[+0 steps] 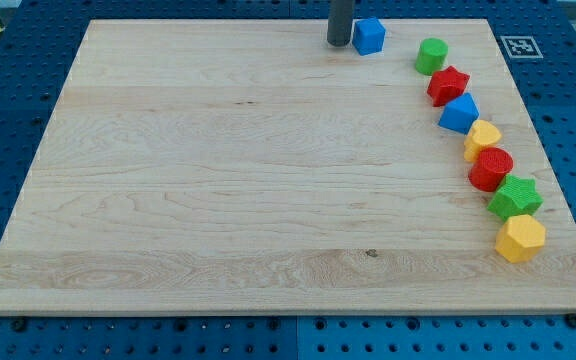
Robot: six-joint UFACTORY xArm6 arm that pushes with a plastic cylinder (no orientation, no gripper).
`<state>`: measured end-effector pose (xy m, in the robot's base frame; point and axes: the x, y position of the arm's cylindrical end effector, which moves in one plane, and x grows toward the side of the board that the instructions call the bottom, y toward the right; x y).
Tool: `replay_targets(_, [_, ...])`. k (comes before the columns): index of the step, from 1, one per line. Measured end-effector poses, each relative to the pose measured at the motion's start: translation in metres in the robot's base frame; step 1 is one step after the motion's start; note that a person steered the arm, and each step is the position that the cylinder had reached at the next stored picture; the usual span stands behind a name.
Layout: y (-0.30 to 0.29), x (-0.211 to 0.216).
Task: Push the blue cube close to the green circle
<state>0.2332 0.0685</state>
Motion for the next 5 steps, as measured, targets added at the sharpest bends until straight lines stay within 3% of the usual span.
replay_targets(5, [0.059,0.022])
